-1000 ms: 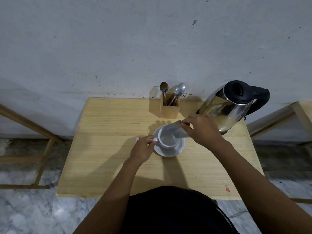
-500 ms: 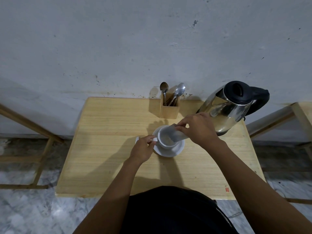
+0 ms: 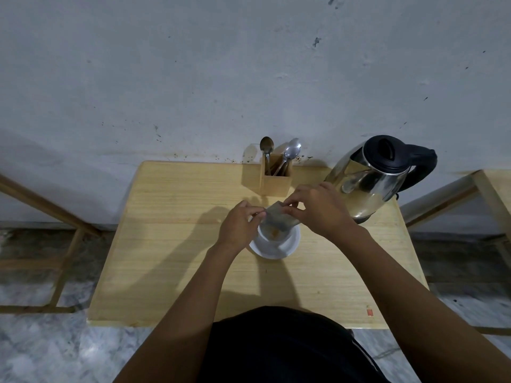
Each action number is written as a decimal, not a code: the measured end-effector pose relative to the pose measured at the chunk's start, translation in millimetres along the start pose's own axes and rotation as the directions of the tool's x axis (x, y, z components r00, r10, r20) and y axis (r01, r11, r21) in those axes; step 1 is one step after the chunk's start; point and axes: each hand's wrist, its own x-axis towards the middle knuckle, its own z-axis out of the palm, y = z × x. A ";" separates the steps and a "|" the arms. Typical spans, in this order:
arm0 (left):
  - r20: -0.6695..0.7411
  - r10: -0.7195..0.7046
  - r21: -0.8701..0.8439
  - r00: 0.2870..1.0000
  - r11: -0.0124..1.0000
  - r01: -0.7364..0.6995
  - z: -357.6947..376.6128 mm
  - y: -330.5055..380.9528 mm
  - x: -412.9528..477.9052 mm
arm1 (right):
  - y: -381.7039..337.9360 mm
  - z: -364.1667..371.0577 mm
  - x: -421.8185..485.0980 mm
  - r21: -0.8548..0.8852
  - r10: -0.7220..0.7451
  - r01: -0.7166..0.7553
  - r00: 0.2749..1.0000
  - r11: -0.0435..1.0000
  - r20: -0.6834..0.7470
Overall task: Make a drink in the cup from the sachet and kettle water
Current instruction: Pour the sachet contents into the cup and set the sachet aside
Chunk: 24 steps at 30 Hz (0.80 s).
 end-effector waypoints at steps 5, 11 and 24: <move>-0.045 -0.020 -0.069 0.999 0.997 0.016 0.0 -3.6 -0.8 | 14.6 -0.8 -4.7 0.074 0.089 -0.092 0.995 0.993 0.034; -0.064 -0.045 -0.125 0.997 0.991 0.037 6.4 -6.5 -3.3 | 19.8 1.9 -11.1 0.120 0.138 -0.140 0.990 0.983 0.022; -0.078 -0.059 -0.139 0.995 0.989 0.048 12.0 -10.7 -1.5 | 17.9 10.4 -11.3 0.113 0.203 -0.196 0.977 0.974 -0.057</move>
